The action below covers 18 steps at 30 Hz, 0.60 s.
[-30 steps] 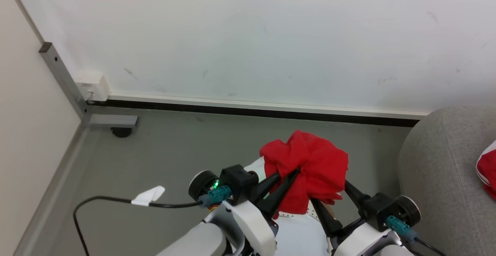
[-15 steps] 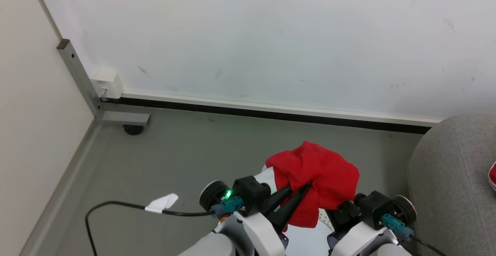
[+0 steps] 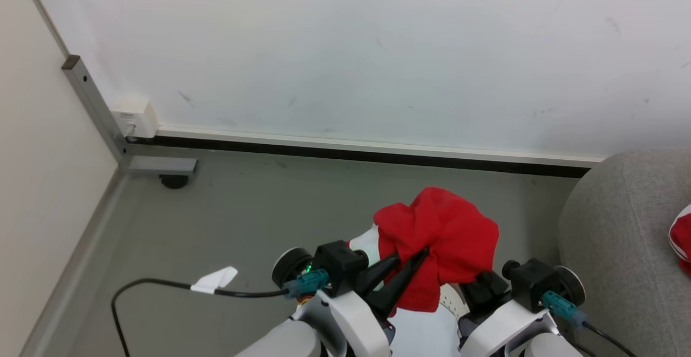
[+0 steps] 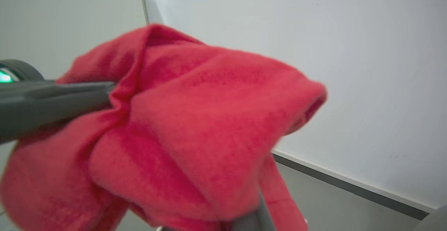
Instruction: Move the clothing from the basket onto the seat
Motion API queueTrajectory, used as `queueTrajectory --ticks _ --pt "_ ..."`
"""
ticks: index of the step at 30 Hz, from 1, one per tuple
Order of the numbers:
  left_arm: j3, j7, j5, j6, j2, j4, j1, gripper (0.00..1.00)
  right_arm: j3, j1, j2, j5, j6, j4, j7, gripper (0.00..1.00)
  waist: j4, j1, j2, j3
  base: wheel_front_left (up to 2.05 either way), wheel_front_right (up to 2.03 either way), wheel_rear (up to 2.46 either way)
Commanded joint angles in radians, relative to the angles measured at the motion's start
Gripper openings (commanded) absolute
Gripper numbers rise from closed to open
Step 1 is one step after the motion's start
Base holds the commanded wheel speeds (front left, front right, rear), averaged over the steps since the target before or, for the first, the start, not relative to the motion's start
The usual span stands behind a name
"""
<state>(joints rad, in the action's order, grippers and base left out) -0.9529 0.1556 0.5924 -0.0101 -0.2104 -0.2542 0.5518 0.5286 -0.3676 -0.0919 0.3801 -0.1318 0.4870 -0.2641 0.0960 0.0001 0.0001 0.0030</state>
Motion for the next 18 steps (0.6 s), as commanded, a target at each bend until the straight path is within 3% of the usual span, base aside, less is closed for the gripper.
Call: queueTrajectory --ticks 1,3,18 --pt "0.003 0.008 0.014 -0.006 -0.007 -0.001 0.000 0.22 -0.008 0.003 -0.003 0.013 0.002 -0.010 0.000 0.00 -0.004 -0.0001 -0.0001 0.001 0.00 0.00 0.00" --pt "0.003 0.007 0.017 -0.008 -0.007 -0.002 -0.003 1.00 -0.019 0.002 -0.007 0.011 0.002 -0.021 0.000 0.00 -0.010 -0.0001 -0.0001 0.001 0.00 0.00 0.00" --pt "0.016 0.049 0.006 -0.024 -0.029 0.023 -0.016 1.00 -0.159 0.019 -0.060 -0.017 0.002 -0.116 0.000 0.00 -0.148 -0.0001 -0.0001 0.017 0.00 0.00 0.00"
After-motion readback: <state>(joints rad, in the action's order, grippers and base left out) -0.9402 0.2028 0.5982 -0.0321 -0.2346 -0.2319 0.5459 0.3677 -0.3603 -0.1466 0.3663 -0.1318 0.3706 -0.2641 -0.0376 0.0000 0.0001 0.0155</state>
